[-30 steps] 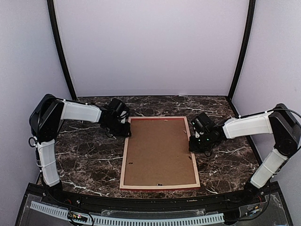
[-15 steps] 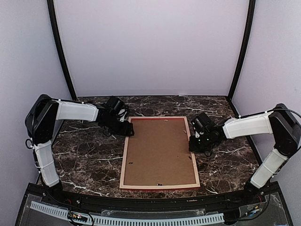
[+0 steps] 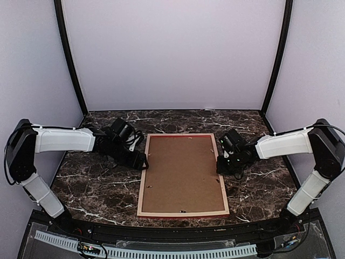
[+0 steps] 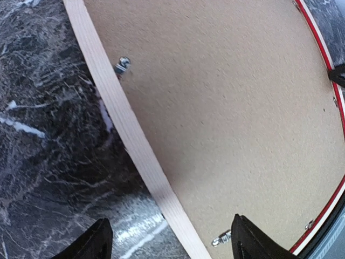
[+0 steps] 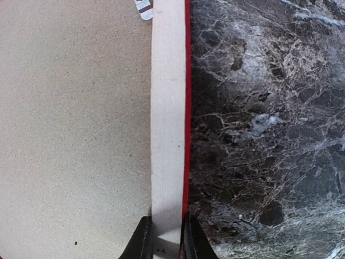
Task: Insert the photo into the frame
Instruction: Press the fastener onto the backboard, then place the photo frame at the center of the board, then press the fastener onto the backboard.
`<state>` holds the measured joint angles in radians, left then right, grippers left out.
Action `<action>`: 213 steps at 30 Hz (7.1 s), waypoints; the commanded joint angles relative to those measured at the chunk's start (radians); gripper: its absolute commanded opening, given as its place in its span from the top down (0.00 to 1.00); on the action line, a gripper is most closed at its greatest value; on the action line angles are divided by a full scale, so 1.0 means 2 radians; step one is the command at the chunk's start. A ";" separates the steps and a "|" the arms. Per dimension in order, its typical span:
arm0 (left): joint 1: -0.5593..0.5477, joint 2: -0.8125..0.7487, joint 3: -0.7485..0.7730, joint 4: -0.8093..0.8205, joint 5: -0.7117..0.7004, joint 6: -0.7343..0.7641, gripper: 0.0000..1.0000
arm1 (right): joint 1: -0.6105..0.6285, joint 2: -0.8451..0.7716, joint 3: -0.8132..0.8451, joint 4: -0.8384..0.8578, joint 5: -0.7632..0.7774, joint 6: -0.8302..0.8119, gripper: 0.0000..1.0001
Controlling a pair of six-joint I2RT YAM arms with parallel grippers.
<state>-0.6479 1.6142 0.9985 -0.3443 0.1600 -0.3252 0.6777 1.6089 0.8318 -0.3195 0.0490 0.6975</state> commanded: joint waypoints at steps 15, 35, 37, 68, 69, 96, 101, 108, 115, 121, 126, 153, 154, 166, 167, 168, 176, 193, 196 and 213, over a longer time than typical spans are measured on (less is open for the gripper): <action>-0.107 -0.020 -0.066 -0.014 -0.058 -0.013 0.22 | -0.001 0.004 -0.028 0.015 -0.020 0.007 0.84; -0.114 0.043 -0.036 -0.001 -0.094 -0.018 0.39 | -0.001 0.017 -0.029 0.026 -0.023 0.008 0.84; -0.114 0.046 -0.035 0.003 -0.096 -0.027 0.43 | -0.001 0.018 -0.029 0.027 -0.023 0.008 0.84; -0.114 0.029 -0.082 0.067 -0.082 -0.147 0.70 | -0.001 0.015 -0.036 0.032 -0.038 0.009 0.84; -0.114 0.028 -0.084 0.070 -0.082 -0.153 0.68 | -0.001 0.015 -0.036 0.033 -0.038 0.009 0.84; -0.114 -0.018 -0.126 0.058 -0.069 -0.195 0.75 | -0.001 0.023 -0.045 0.051 -0.046 0.004 0.85; -0.112 -0.031 -0.107 0.029 -0.050 -0.177 0.73 | -0.001 0.022 -0.048 0.052 -0.045 0.004 0.85; -0.081 -0.049 -0.088 0.024 -0.029 -0.155 0.57 | -0.001 0.020 -0.044 0.051 -0.046 0.005 0.85; -0.032 -0.040 -0.073 0.039 -0.020 -0.126 0.40 | -0.001 0.015 -0.042 0.045 -0.045 0.005 0.85; -0.017 0.009 -0.034 0.039 -0.022 -0.094 0.39 | 0.000 0.007 -0.043 0.043 -0.046 0.011 0.84; -0.016 0.055 -0.004 0.034 -0.029 -0.078 0.40 | 0.003 0.004 -0.048 0.046 -0.048 0.018 0.84; -0.026 0.042 -0.034 0.047 -0.067 -0.115 0.88 | 0.050 -0.073 0.004 -0.078 -0.045 -0.011 0.42; -0.029 0.043 -0.034 0.048 -0.069 -0.122 0.88 | 0.050 -0.072 0.003 -0.082 -0.052 -0.017 0.41; -0.038 0.044 -0.044 0.045 -0.099 -0.148 0.89 | 0.074 -0.093 -0.037 -0.079 -0.080 -0.024 0.40; -0.038 0.043 -0.043 0.044 -0.100 -0.148 0.89 | 0.078 -0.089 -0.034 -0.080 -0.080 -0.026 0.40; -0.038 0.043 -0.043 0.044 -0.100 -0.148 0.89 | 0.082 -0.084 -0.031 -0.082 -0.078 -0.028 0.40; -0.038 0.046 -0.039 0.044 -0.098 -0.146 0.89 | 0.105 -0.040 -0.003 -0.107 -0.054 -0.044 0.45; -0.039 0.053 -0.040 0.049 -0.090 -0.143 0.89 | 0.113 -0.021 0.002 -0.111 -0.034 -0.048 0.65; -0.038 0.054 -0.040 0.049 -0.090 -0.142 0.89 | 0.113 -0.015 0.004 -0.109 -0.035 -0.051 0.69; -0.044 0.052 -0.041 0.049 -0.093 -0.148 0.89 | 0.104 -0.011 0.034 -0.100 -0.056 -0.067 0.48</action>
<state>-0.7185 1.7164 0.9413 -0.2218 -0.0544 -0.6052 0.8940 1.5803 0.8677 -0.5697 -0.0525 0.5735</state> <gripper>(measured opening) 0.164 0.474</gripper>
